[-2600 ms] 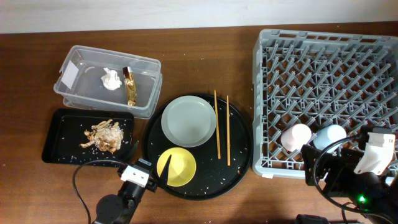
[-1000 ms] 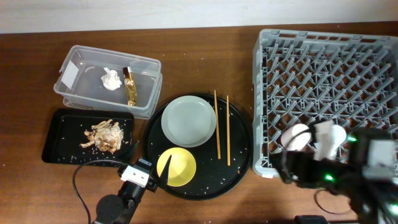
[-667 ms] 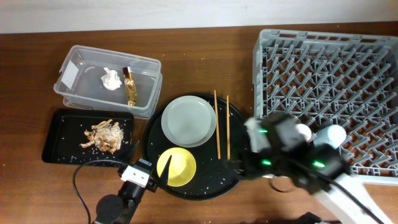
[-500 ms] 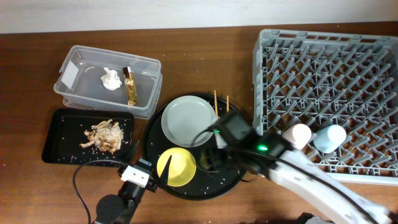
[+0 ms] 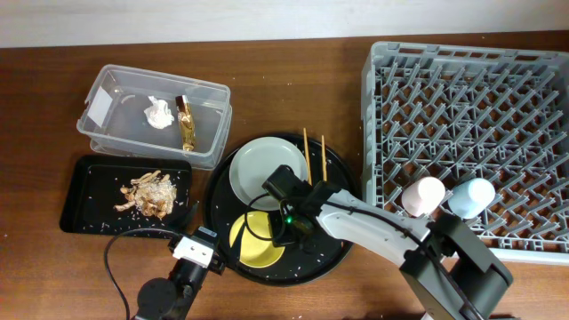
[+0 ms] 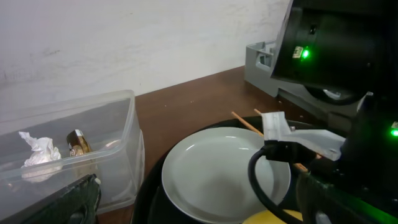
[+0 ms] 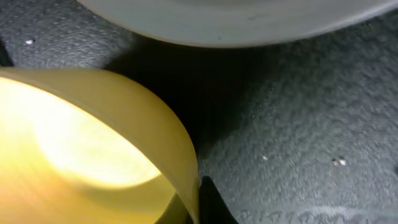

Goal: Sort waste into correct bins and load items into the dishwasher rack
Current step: 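Grasp the yellow bowl with the right gripper and lift it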

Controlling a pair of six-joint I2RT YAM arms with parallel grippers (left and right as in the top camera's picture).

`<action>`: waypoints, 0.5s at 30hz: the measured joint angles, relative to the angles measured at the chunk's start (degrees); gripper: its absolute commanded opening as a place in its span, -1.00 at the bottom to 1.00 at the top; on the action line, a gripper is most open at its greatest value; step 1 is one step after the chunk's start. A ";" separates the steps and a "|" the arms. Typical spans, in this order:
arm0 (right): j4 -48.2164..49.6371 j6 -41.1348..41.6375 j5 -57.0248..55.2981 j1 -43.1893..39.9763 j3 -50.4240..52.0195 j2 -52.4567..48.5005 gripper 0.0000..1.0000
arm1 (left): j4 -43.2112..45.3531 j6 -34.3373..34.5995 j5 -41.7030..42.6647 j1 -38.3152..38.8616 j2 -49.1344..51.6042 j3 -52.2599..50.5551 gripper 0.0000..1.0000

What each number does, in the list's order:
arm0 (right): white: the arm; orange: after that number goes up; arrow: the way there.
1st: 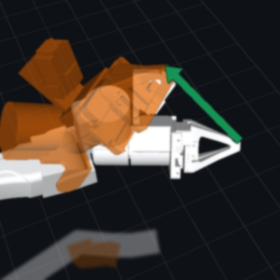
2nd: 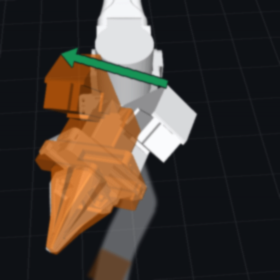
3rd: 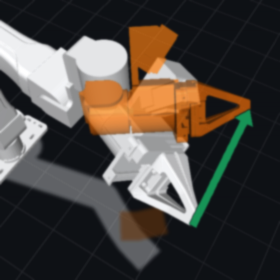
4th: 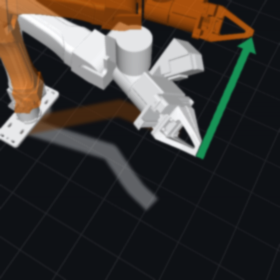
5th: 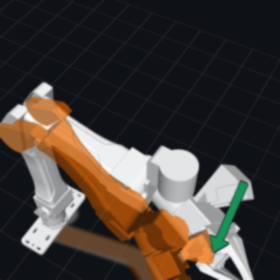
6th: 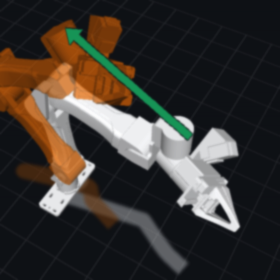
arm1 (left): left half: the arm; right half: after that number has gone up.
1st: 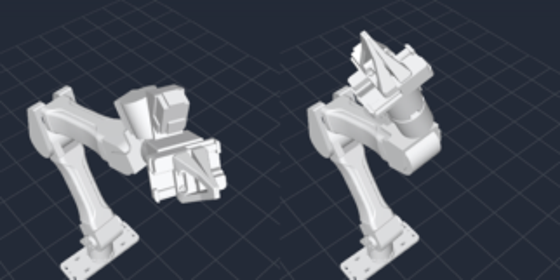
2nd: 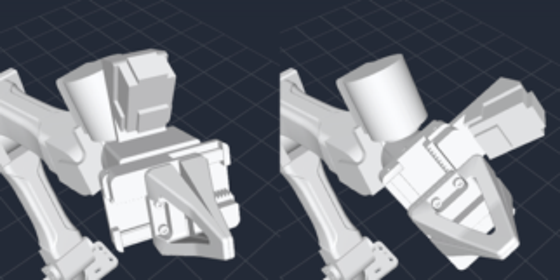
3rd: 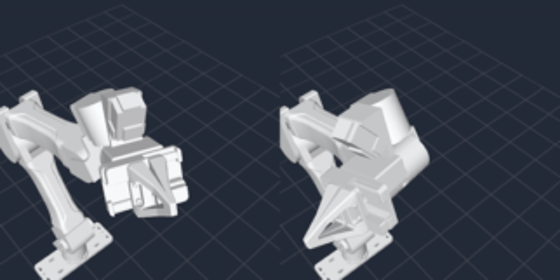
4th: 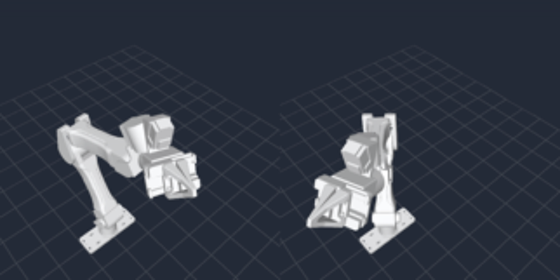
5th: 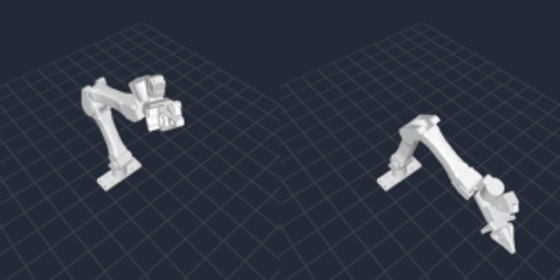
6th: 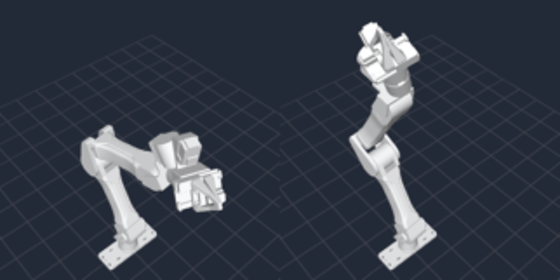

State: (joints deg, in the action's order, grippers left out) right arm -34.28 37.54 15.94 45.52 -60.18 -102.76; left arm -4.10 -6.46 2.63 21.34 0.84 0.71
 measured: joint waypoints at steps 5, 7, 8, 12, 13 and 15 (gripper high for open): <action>-10.21 -0.07 -5.92 -2.34 -0.96 8.55 -0.92 | -0.02 0.00 0.00 0.00 0.00 0.00 0.99; -16.17 -0.04 -12.55 -4.55 -2.86 14.88 -0.92 | 0.00 0.00 0.00 0.00 0.00 0.00 0.99; -18.27 -0.04 -16.04 -5.81 -3.93 17.75 -0.92 | 0.00 0.00 0.00 0.00 0.00 0.00 0.99; -21.31 -0.07 -39.60 -14.49 -6.71 30.38 -0.92 | 0.00 0.00 0.00 0.00 0.00 0.00 0.99; -21.38 -0.07 -44.50 -16.37 -6.80 31.69 -0.92 | 0.00 0.00 0.00 0.00 0.00 0.00 0.99; -20.98 -0.07 -54.23 -20.00 -6.80 32.63 -0.92 | 0.00 0.00 0.00 0.00 0.00 0.00 0.99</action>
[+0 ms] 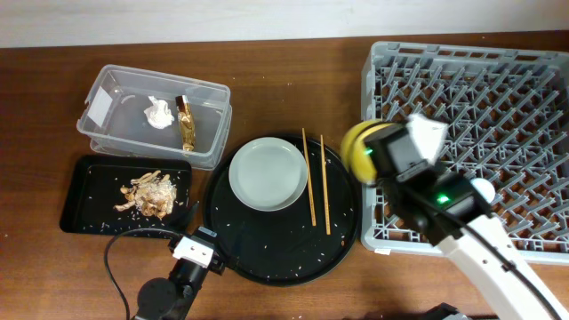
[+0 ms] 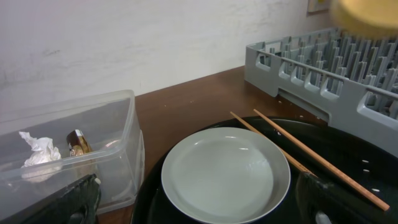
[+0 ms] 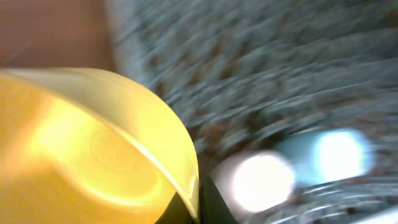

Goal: Sort waste into correct bins and load items into the dishwasher rack
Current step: 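Grasp the yellow bowl with the right gripper and lift it, then place the yellow bowl upside down in the dish rack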

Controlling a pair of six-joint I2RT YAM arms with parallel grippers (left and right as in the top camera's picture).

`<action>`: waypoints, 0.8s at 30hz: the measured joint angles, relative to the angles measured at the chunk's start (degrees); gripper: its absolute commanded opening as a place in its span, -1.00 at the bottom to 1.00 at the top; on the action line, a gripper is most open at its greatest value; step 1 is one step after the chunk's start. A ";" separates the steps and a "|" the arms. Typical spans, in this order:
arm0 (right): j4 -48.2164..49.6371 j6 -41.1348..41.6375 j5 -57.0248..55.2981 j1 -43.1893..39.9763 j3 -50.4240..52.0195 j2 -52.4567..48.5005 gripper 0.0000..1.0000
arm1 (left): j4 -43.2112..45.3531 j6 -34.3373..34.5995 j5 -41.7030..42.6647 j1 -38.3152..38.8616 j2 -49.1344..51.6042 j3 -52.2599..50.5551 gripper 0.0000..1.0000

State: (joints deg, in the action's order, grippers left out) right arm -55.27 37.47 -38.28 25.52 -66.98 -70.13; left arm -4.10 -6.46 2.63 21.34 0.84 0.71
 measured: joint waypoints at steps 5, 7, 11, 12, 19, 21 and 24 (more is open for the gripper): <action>6.10 -0.63 -18.18 -10.45 0.02 -4.28 -0.92 | 0.00 0.00 0.00 0.00 0.00 0.00 0.99; 11.43 -3.58 -21.92 -13.73 0.00 -7.67 -0.92 | 0.02 0.00 0.00 0.00 0.02 0.00 0.99; 22.93 -15.06 -27.65 -18.08 0.00 -16.22 -0.92 | 0.00 0.00 0.00 0.00 0.00 0.00 0.99; 26.82 -19.41 -29.16 -18.93 -0.02 -18.75 -0.92 | -0.04 0.00 0.00 0.00 0.00 0.00 0.99; 34.82 -37.24 -33.18 -20.83 -0.02 -31.06 -0.92 | -0.04 0.00 0.00 0.00 0.00 0.00 0.99; 35.28 -38.29 -35.56 -20.83 -0.04 -32.81 -0.92 | -0.04 0.00 0.00 0.00 0.00 0.00 0.99; 35.69 -39.71 -38.18 -20.83 -0.07 -33.24 -0.92 | -0.04 0.00 0.00 0.00 0.00 0.00 0.99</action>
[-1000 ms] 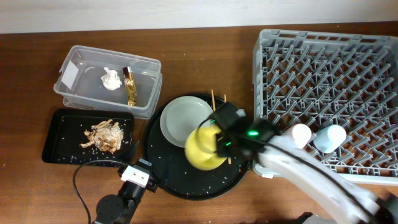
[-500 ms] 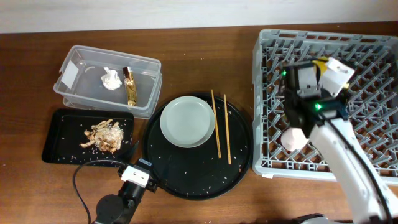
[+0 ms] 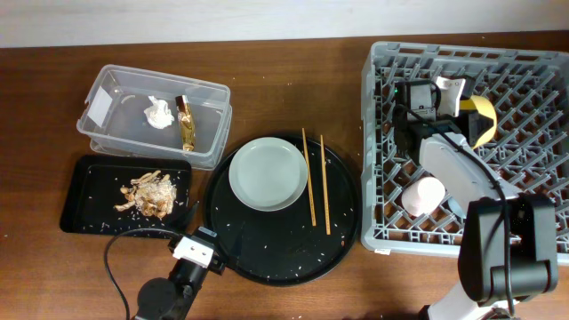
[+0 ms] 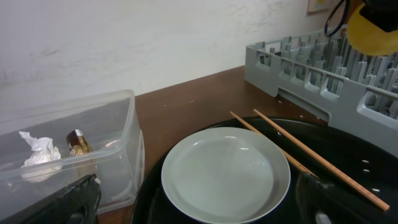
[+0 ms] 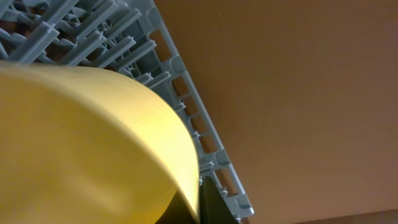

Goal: Sort waste into correct bins and load items into the dishwasher rack
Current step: 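Place the yellow bowl upside down in the dish rack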

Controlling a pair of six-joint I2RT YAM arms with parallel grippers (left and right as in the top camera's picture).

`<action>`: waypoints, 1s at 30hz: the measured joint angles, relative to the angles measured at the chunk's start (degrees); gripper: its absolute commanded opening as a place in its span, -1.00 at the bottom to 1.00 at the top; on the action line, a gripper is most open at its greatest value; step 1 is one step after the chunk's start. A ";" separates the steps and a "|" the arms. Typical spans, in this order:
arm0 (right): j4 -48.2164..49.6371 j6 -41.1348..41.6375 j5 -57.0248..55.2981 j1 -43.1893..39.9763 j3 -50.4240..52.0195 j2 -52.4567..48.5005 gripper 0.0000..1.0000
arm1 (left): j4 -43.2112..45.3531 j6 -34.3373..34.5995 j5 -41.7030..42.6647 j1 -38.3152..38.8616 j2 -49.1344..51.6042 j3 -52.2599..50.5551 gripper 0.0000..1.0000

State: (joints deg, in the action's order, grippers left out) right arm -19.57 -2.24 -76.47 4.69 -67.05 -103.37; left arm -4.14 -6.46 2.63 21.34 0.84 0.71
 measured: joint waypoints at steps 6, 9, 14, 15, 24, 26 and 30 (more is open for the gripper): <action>0.33 -0.92 -0.94 -0.42 0.00 -0.42 -0.88 | 0.00 0.00 0.00 0.00 0.00 0.00 0.99; -4.59 -0.72 2.47 0.85 -0.37 -0.39 -0.67 | 0.00 0.00 0.00 0.00 0.00 0.00 0.99; -12.15 -0.98 13.64 8.13 -0.57 -0.52 -0.32 | 0.02 0.00 0.00 0.00 0.00 0.00 0.99; -13.07 -0.90 14.80 9.35 -0.63 -0.57 -0.24 | 0.00 0.00 0.00 0.00 0.00 0.00 0.99; -40.44 11.65 34.56 16.85 -19.17 -0.26 0.13 | 0.02 0.00 0.00 0.00 0.00 0.00 0.99; -44.39 13.49 43.80 16.81 -23.23 0.07 0.13 | 0.00 0.00 0.00 0.00 0.00 0.00 0.99; -46.58 15.21 68.85 16.85 -24.76 0.79 0.12 | 0.02 0.00 0.00 0.00 0.00 0.00 0.99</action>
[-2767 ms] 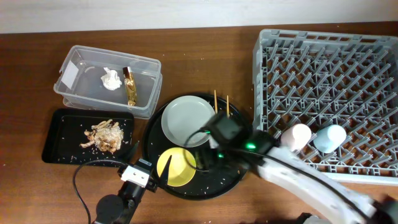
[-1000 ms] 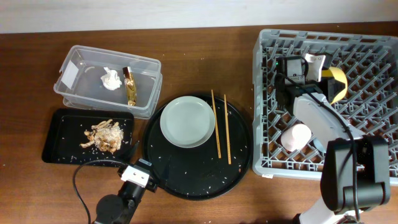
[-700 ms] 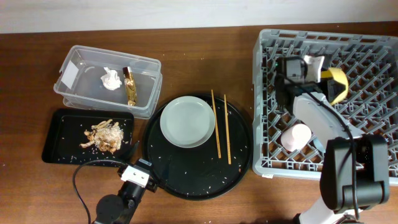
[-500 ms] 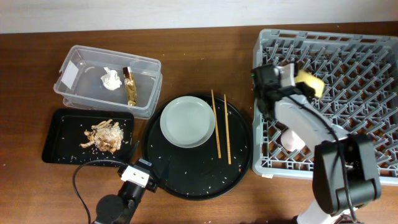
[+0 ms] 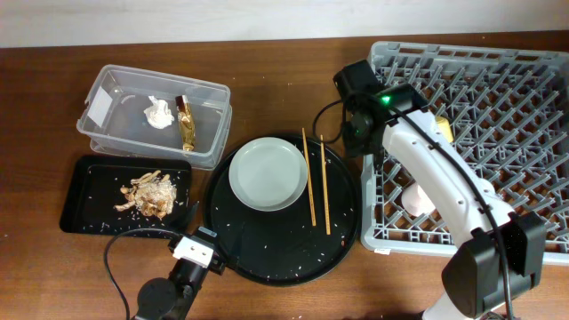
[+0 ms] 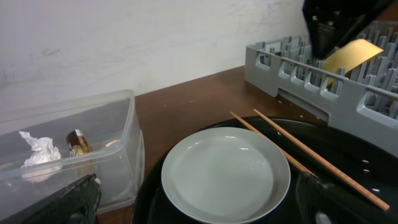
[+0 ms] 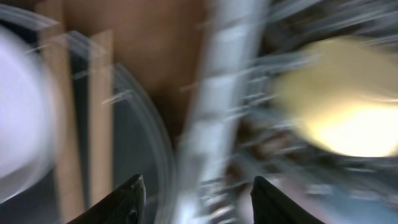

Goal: Sort waste into correct bins and load items into the dishwasher rack
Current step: 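Place the yellow bowl upside down in the dish rack, then grasp the wooden chopsticks on the black tray with the right gripper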

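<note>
The yellow bowl (image 5: 442, 127) stands on edge among the pegs of the grey dishwasher rack (image 5: 498, 71); the bowl (image 6: 351, 53) also shows in the left wrist view and as a yellow blur (image 7: 339, 99) in the right wrist view. My right gripper (image 5: 357, 135) hangs open and empty at the rack's left edge, its fingertips (image 7: 134, 199) wide apart. A white plate (image 5: 268, 173) and two chopsticks (image 5: 313, 178) lie on the round black tray (image 5: 338, 240). My left gripper (image 6: 199, 205) rests open at the tray's near edge, facing the plate (image 6: 225, 173).
A clear plastic bin (image 5: 204, 120) at the back left holds a tissue and a gold-wrapped item. A black rectangular tray (image 5: 84, 209) with food scraps lies in front of it. A pink cup (image 5: 418, 197) stands in the rack's near left part.
My right gripper was shut on the yellow bowl over the rack. Now the bowl stands in the rack and the gripper is open at the rack's left edge. The left arm is unmoved.
My right gripper was shut on the yellow bowl on the round black tray. Then it held the bowl in the air by the rack's left side, then over the rack's back part. The bowl now stands in the rack, released.
</note>
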Controlling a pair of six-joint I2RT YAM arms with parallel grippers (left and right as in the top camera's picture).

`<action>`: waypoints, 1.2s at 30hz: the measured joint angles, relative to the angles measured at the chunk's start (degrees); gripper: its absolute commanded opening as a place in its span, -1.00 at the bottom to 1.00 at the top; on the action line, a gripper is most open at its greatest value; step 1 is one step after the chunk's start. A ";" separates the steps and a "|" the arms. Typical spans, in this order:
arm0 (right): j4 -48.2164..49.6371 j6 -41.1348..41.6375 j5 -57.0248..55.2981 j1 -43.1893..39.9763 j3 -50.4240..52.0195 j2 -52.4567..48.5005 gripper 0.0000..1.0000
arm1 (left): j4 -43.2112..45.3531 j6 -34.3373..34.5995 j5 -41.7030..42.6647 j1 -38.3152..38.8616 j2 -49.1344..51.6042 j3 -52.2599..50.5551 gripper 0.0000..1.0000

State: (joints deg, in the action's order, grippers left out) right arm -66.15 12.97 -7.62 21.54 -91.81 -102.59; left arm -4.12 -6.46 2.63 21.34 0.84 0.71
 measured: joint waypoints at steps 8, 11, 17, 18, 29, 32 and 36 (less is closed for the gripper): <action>10.84 8.61 13.75 6.01 15.65 0.00 0.02 | -0.02 0.00 0.00 0.00 0.00 0.00 0.99; 17.59 11.76 13.60 5.97 22.01 -0.02 -0.05 | 0.00 0.00 0.00 0.00 0.00 0.00 0.99; 22.34 13.84 12.17 6.78 26.36 -0.02 -0.22 | 0.00 0.00 0.00 0.00 0.00 0.00 0.99; 23.39 13.88 11.72 7.02 26.64 -0.02 -0.25 | 0.00 0.00 0.00 0.00 0.00 0.00 0.99; 27.32 16.06 7.43 7.54 28.50 -3.26 -0.91 | -0.02 0.00 0.00 0.00 0.00 0.00 0.99; 22.53 14.91 7.21 7.56 27.43 -0.96 -0.92 | -0.02 0.00 0.00 0.00 0.00 0.00 0.99; 19.17 13.60 -0.63 7.56 22.16 12.74 -0.92 | -0.02 0.00 0.00 0.00 -0.02 0.00 0.99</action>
State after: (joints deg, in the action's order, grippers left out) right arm -46.98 26.57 -8.25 29.10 -69.65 -89.84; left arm -4.14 -6.46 2.63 21.34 0.82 0.71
